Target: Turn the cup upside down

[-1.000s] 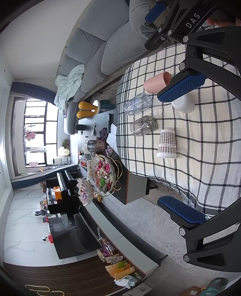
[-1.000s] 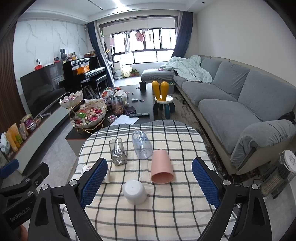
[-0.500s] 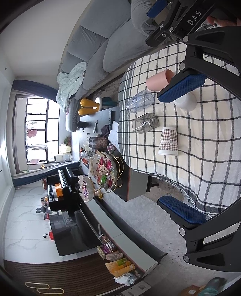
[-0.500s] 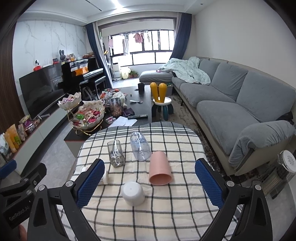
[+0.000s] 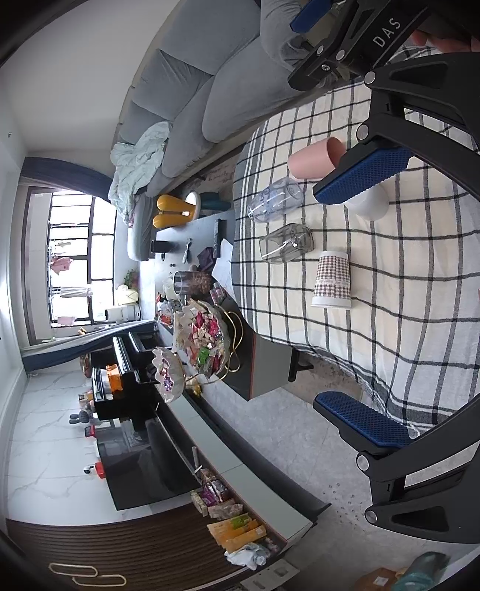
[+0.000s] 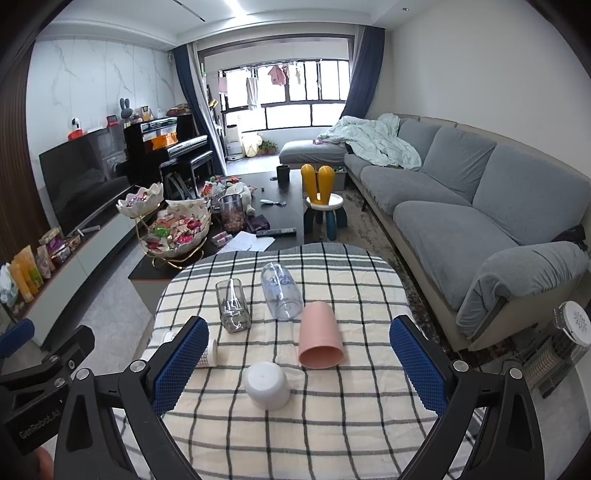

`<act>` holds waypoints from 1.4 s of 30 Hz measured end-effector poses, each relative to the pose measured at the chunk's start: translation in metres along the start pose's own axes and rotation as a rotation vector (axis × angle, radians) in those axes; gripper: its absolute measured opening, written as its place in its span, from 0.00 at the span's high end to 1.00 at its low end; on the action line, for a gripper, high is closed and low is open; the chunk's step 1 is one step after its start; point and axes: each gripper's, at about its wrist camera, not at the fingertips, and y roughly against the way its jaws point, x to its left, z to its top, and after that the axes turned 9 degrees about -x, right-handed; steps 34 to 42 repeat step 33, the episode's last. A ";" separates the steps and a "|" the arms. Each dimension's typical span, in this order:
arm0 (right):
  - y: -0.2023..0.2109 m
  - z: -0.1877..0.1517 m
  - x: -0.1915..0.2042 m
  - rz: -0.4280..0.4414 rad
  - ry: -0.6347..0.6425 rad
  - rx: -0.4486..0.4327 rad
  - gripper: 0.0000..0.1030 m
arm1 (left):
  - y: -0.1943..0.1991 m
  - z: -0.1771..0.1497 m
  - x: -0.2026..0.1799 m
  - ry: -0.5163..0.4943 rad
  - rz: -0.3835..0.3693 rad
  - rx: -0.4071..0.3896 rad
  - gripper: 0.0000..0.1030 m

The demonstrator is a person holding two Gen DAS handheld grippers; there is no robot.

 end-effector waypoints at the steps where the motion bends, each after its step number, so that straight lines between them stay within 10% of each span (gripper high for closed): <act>1: 0.000 0.000 0.000 0.001 0.000 0.000 0.04 | 0.000 -0.001 -0.001 -0.004 0.002 -0.002 0.00; 42: 0.001 0.002 -0.005 -0.005 -0.008 -0.002 0.04 | -0.004 -0.007 -0.001 -0.006 0.024 0.029 0.00</act>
